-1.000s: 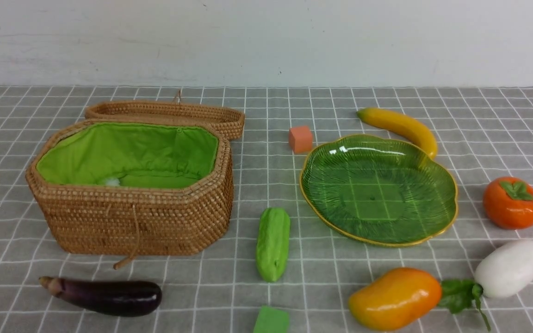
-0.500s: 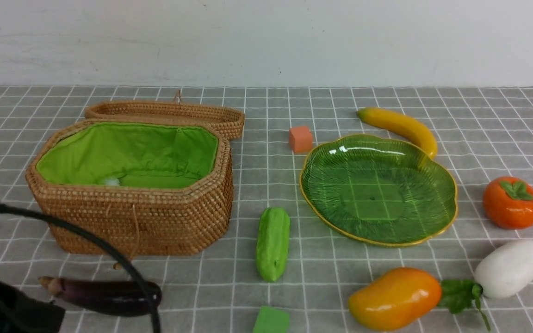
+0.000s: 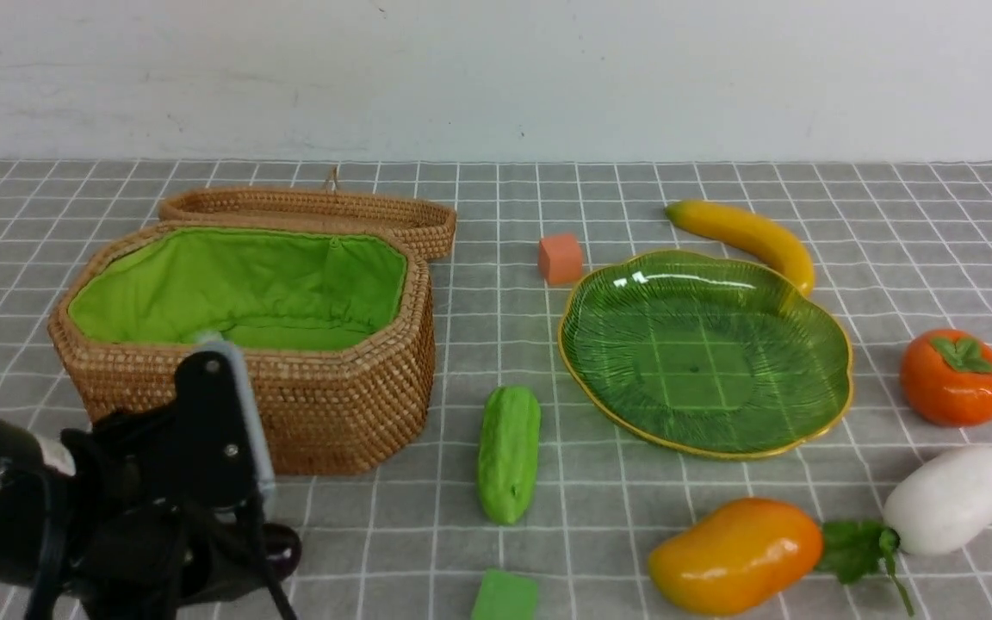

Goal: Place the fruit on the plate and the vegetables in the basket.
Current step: Use the left arm to grab an eggplant and put it into the left basket

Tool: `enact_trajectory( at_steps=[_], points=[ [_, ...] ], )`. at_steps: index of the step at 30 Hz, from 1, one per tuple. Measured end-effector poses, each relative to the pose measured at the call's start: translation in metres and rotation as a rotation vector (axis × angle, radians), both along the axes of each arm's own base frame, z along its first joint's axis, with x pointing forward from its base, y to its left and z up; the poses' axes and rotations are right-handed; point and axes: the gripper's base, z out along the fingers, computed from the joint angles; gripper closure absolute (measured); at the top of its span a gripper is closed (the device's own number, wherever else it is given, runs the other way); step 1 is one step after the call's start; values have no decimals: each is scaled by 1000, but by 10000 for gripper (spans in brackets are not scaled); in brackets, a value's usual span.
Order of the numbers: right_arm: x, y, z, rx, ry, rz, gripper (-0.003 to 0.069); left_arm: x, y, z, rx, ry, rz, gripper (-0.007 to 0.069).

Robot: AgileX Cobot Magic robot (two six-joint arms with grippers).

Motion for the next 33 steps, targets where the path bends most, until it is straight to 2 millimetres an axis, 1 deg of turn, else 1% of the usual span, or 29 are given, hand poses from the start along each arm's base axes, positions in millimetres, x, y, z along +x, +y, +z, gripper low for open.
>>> enact_trajectory(
  at_steps=[2,3,4,5,6,7,8,9,12,13,16,17,22,27,33],
  points=[
    [0,0,0,-3,-3,3,670,9,-5,-6,21,-46,-32,383],
    [0,0,0,-4,-4,3,669,11,-6,-7,24,-49,-36,360],
    [0,0,0,-3,-4,4,668,16,-9,-12,45,-63,-60,282],
    [0,0,0,-2,-4,5,667,19,-10,-16,61,-69,-77,242],
    [0,1,0,3,-3,8,666,25,-10,-23,87,-75,-94,181],
    [0,1,0,3,-3,9,666,27,-11,-25,94,-81,-96,166],
    [-1,1,1,11,0,15,666,32,-11,-30,116,-78,-109,132],
    [-1,2,1,14,4,19,666,37,-12,-33,132,-77,-117,115],
    [-2,2,0,14,11,26,666,48,-15,-40,158,-64,-134,100],
    [-2,2,0,11,17,29,666,54,-16,-45,169,-43,-143,102],
    [-3,2,-1,7,24,33,665,61,-18,-52,193,-6,-164,115],
    [-3,2,-1,7,25,33,664,63,-18,-58,220,13,-184,128],
    [-3,2,-1,8,26,35,662,66,-14,-65,298,25,-224,174],
    [-3,2,-1,8,27,36,659,67,-11,-66,349,18,-254,183],
    [-3,2,-1,7,28,37,656,69,-11,-77,371,47,-271,191]
  ],
)
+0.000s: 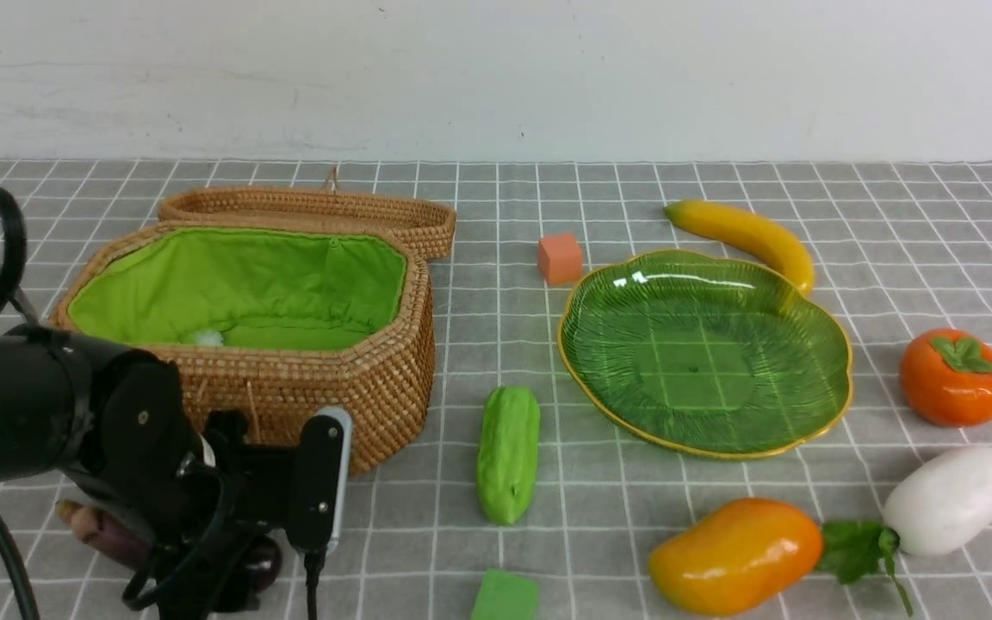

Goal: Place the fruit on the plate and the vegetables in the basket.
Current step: Use the left arm to grab an eggplant and put it into the left basket

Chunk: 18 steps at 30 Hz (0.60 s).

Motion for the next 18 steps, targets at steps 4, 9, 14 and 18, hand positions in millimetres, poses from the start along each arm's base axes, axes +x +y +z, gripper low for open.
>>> enact_trajectory(
  at_steps=[4,9,14,18],
  points=[
    [0,0,0,-1,0,1,656,2,-1,-1,1,-1,0,221],
    [0,0,0,-1,1,1,654,-4,0,10,-11,15,39,221],
    [0,0,0,2,-3,-1,654,-23,-8,39,-58,4,73,221],
    [6,1,8,62,-82,-38,652,-38,-23,92,-157,-130,112,221]
  ],
)
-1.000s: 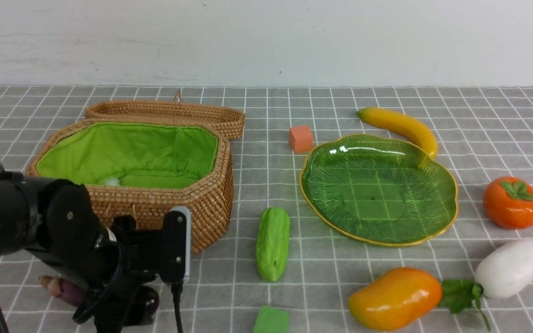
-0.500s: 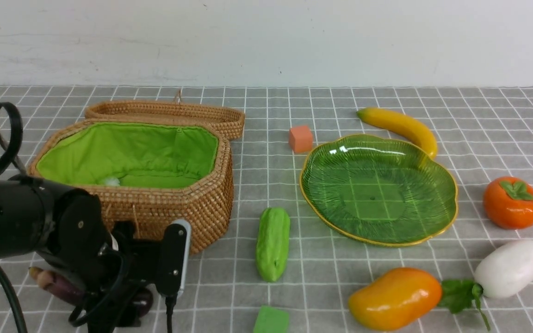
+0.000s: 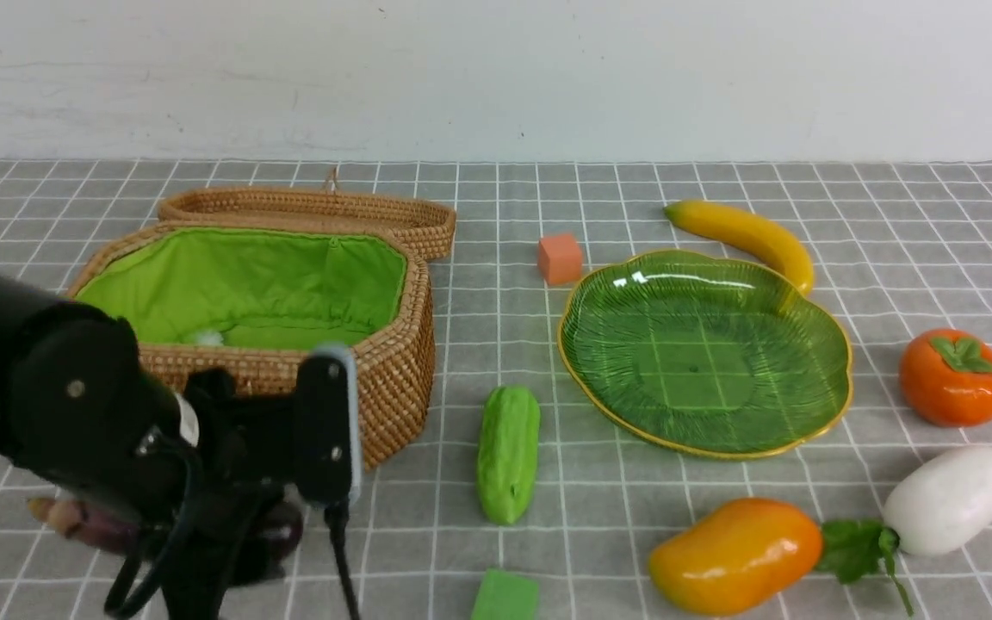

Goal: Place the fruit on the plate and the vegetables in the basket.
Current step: Use the left arm to grab an eggplant and put it into the left basket

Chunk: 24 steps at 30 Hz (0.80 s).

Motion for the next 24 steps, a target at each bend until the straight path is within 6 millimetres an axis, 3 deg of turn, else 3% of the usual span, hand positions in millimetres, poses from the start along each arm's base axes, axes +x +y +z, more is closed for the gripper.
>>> enact_trajectory(
  at_steps=[3,5,8,12,14,19,24],
  points=[
    [5,0,7,56,-67,-32,652,5,-5,44,-30,-177,10,221],
    [7,1,12,102,-106,-48,651,18,-6,73,-28,-312,27,221],
    [8,2,16,142,-130,-55,648,39,-10,91,-11,-404,51,221],
    [9,2,19,165,-151,-65,645,74,-16,85,16,-429,88,221],
    [9,2,20,180,-157,-66,645,101,-19,63,6,-409,132,221],
    [9,2,20,186,-155,-63,645,117,-17,43,13,-392,153,211],
    [8,2,20,172,-149,-58,641,116,-17,45,-33,-388,201,14]
  ],
)
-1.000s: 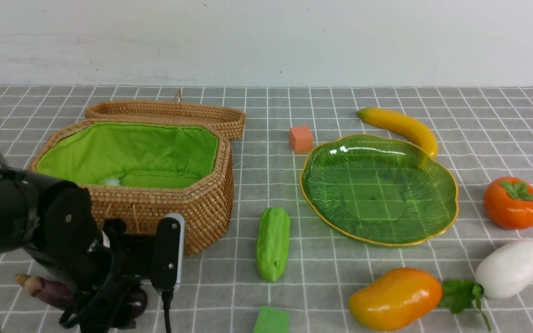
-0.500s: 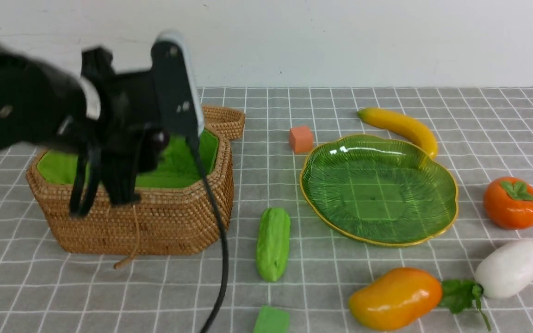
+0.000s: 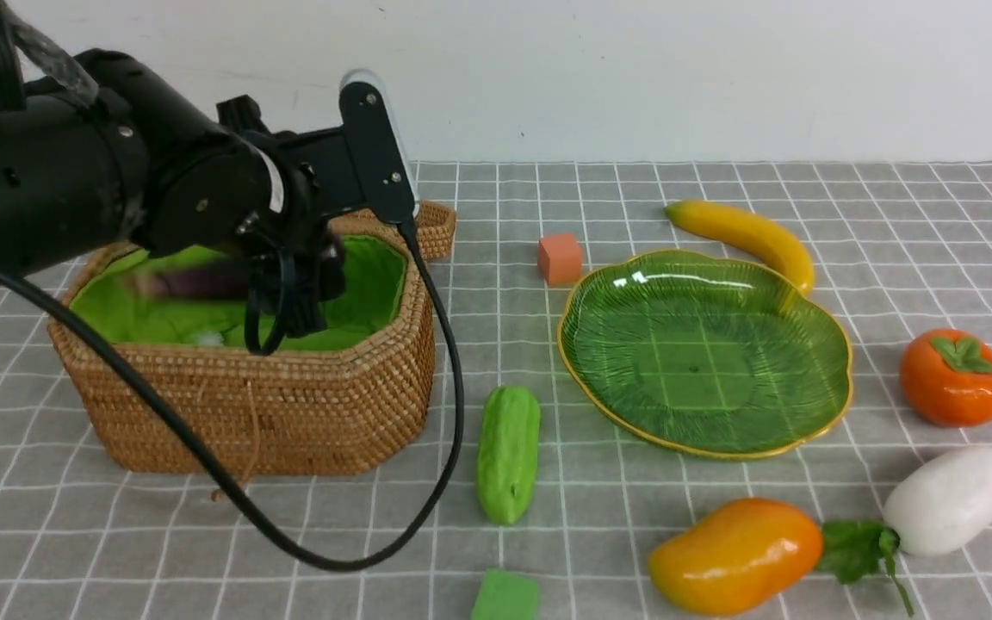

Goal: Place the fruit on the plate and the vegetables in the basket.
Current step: Use the left arm to grab an eggplant and put it into the left basket, then take a chayote with your left arm and place it on the basket on the left.

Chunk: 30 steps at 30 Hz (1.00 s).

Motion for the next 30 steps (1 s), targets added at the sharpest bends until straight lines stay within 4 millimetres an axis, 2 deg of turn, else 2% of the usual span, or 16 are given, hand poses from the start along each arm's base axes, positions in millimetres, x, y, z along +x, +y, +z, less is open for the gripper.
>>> enact_trajectory(
  at_steps=[3,8,9,10,13,14,15,17,18,20,22,25,30],
  points=[
    [-3,-4,4,-50,-5,-20,638,-6,3,6,-105,33,99,-35],
    [-15,-10,16,-92,23,-50,634,-20,4,11,-255,127,284,22],
    [-21,-12,20,-104,49,-59,631,-32,-5,13,-320,182,341,106],
    [-23,-13,20,-103,66,-61,631,-41,-15,14,-338,213,344,158],
    [-27,-14,16,-131,132,-55,627,-73,-58,18,-435,291,317,433],
    [-28,-14,15,-142,152,-50,626,-80,-69,19,-458,308,307,480],
    [-28,-14,15,-142,152,-50,626,-80,-69,19,-459,308,307,480],
    [-30,-14,13,-150,171,-44,625,-97,-101,18,-486,371,303,630],
    [-30,-14,13,-150,170,-44,625,-99,-105,19,-484,376,300,635],
    [-30,-14,13,-150,170,-44,624,-99,-128,10,-449,431,344,633],
    [-30,-14,13,-150,169,-44,624,-92,-144,0,-414,470,400,591],
    [-34,-15,14,-147,158,-45,624,-75,-162,-28,-338,505,494,446],
    [-47,-18,14,-135,113,-47,624,-46,-181,-72,-279,446,598,120]
  ],
)
